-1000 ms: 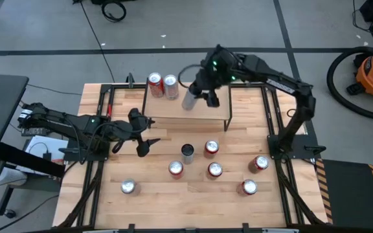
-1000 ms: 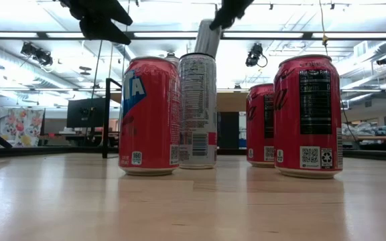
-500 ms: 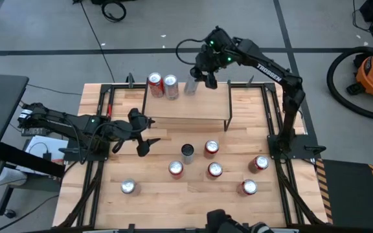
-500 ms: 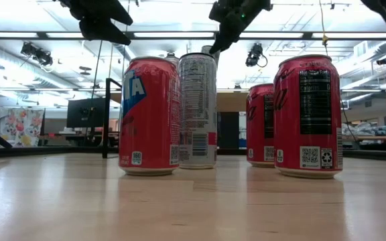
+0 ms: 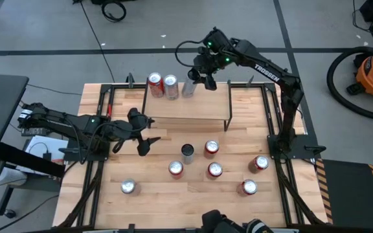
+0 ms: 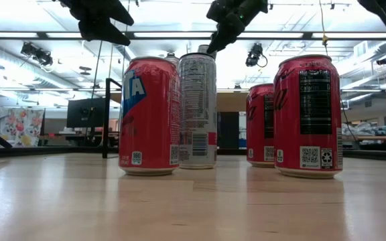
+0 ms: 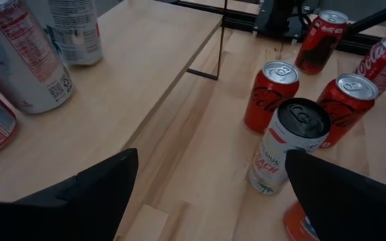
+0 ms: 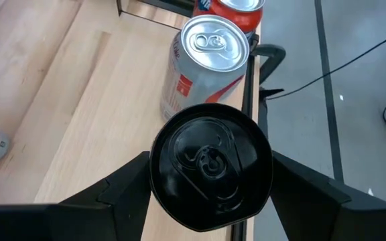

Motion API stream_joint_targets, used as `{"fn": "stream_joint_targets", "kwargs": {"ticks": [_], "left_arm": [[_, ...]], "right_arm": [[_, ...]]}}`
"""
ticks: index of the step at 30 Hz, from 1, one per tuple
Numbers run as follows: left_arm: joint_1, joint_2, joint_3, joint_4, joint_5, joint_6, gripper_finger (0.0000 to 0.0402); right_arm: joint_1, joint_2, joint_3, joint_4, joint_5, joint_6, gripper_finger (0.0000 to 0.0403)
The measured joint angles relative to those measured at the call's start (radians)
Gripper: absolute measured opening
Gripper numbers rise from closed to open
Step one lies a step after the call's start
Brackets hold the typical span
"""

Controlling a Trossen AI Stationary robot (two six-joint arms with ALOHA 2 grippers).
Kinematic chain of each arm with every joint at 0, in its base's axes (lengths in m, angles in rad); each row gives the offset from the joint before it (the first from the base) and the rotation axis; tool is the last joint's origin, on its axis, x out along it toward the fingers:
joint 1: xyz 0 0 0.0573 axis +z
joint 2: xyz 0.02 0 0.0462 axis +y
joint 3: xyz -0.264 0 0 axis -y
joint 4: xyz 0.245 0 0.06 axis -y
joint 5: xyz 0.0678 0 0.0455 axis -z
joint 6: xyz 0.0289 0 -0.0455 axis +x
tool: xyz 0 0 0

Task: Place canned beverage on shelf
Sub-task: Put the top white soda can on the shelf

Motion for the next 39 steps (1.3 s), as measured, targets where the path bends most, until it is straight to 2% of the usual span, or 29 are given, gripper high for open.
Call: {"fn": "stream_joint_targets", "kwargs": {"ticks": [11, 28, 33, 39], "left_arm": [[0.000, 0.000, 0.000, 0.000, -0.002, -0.001, 0.0389], [0.000, 0.000, 0.000, 0.000, -0.001, -0.002, 0.0389], [0.000, 0.000, 0.000, -0.005, -0.001, -0.015, 0.0389], [0.000, 0.000, 0.000, -0.020, 0.002, -0.019, 0.0389]], "right_arm": [[0.019, 0.000, -0.001, -0.001, -0.009, 0.016, 0.0292], [0.047, 0.000, 0.000, 0.041, 0.108, 0.028, 0.0335], [0.052, -0.002, 0.059, 0.029, 0.113, 0.032, 0.0351], [0.066, -0.002, 0.127, -0.065, 0.141, 0.055, 0.0355]]}}
